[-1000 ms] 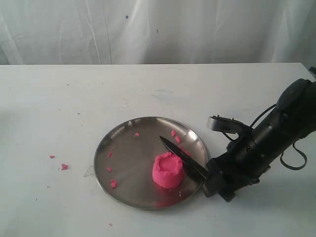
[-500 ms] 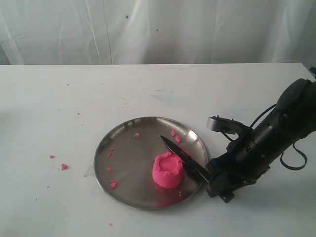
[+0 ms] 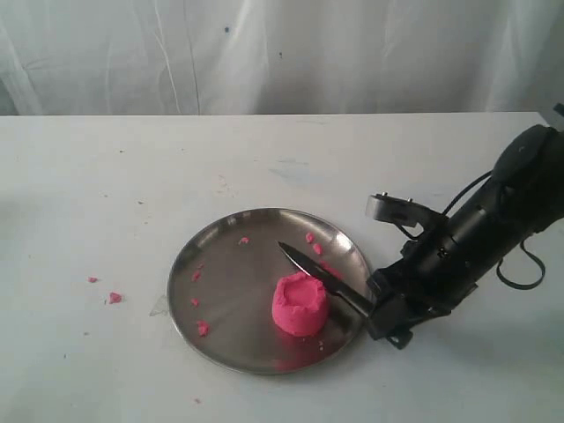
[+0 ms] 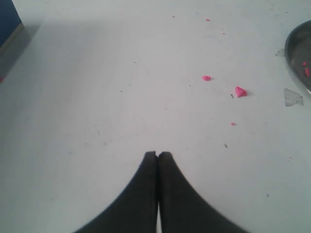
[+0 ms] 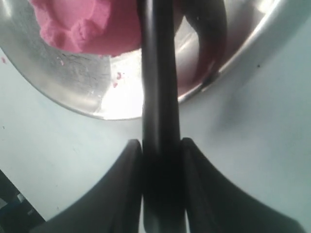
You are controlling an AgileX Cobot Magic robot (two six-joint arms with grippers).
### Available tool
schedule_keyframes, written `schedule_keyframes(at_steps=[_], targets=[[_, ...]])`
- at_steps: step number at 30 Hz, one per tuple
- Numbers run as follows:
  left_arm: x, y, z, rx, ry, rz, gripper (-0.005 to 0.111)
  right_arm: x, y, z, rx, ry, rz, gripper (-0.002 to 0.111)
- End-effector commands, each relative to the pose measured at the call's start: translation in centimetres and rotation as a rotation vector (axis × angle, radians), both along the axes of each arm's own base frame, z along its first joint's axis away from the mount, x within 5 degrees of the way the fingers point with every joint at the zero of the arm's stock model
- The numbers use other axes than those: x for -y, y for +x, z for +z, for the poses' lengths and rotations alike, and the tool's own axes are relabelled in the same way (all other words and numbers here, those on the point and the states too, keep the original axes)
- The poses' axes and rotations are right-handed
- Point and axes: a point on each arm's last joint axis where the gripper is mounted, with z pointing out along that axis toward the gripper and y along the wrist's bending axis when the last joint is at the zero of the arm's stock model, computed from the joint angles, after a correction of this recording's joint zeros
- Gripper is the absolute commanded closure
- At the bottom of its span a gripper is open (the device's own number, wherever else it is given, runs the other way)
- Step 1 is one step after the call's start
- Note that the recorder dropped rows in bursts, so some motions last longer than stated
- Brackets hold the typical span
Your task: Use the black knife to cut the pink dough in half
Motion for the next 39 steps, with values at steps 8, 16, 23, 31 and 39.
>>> schedule_keyframes(at_steps=[8, 16, 23, 31, 39], targets=[[0.0, 0.0, 0.0, 0.001, -0.01, 0.005, 0.107, 0.8, -0.4, 6.9, 0.294, -0.039, -0.086, 0.108], [0.0, 0.0, 0.0, 0.001, -0.01, 0.005, 0.107, 0.3, -3.1, 11.6, 0.533, -0.07, -0.061, 0.108], [0.0, 0.0, 0.0, 0.001, -0.01, 0.005, 0.107, 0.9, -3.2, 10.6, 0.645, -0.121, -0.119, 0.108], [0.0, 0.0, 0.0, 0.001, -0.01, 0.005, 0.107, -0.1, -4.7, 9.7, 0.783, -0.141, -0.036, 0.108], [0.3, 0.7, 2.5, 0.309, -0.447, 0.099, 0.107, -1.4, -7.0, 12.7, 0.907, -0.072, 0.016, 0.108]])
